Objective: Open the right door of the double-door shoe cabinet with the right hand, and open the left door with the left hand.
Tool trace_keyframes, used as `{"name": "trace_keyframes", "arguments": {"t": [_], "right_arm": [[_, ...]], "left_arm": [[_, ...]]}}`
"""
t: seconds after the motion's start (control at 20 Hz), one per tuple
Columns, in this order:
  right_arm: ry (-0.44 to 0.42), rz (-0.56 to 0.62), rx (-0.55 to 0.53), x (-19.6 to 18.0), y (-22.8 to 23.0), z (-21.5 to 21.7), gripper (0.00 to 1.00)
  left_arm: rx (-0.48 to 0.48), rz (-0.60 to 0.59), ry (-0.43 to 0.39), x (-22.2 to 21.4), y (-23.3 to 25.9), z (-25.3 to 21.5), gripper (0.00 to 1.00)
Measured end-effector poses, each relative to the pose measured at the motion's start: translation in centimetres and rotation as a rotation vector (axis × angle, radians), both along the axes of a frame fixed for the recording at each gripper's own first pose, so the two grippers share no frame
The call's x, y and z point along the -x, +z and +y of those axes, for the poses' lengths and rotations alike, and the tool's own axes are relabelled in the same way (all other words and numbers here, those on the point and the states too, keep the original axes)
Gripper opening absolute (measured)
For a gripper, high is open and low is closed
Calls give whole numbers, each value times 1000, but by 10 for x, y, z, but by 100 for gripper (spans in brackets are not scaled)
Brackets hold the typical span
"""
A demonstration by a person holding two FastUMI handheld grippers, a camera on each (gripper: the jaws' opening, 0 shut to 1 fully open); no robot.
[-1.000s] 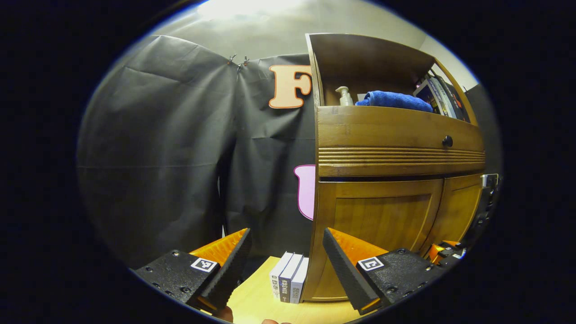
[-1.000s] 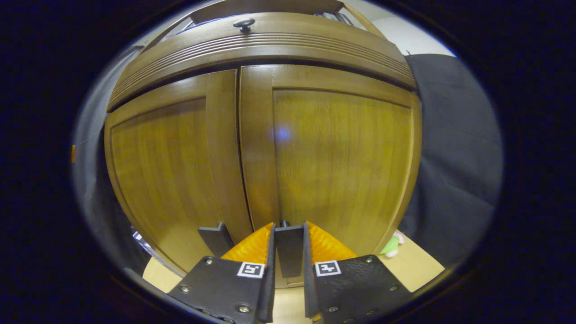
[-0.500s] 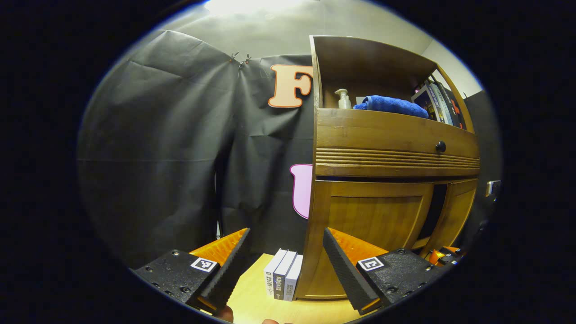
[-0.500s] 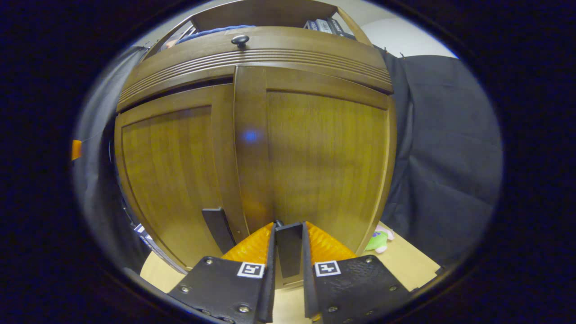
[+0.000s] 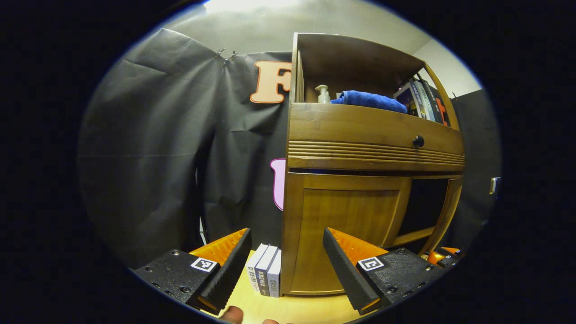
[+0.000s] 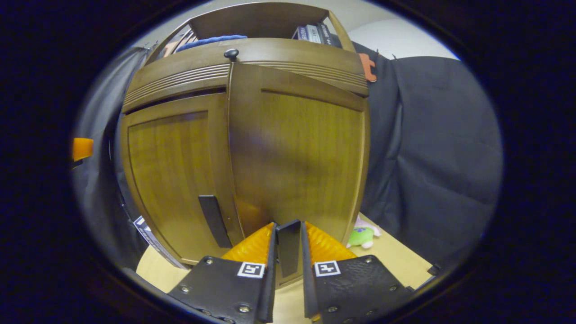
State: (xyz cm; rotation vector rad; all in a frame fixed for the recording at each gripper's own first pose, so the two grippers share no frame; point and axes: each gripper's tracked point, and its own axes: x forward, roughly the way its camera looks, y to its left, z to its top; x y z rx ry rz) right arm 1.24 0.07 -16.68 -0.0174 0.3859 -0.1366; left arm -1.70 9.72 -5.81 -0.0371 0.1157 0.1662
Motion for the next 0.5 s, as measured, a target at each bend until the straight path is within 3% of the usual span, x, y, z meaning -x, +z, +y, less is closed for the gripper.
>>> {"name": "trace_keyframes", "arguments": {"t": [0.5], "right_arm": [[-70, -10, 8, 40, 9, -42, 26]], "left_arm": [[37, 17, -94, 2, -9, -42, 98]]}}
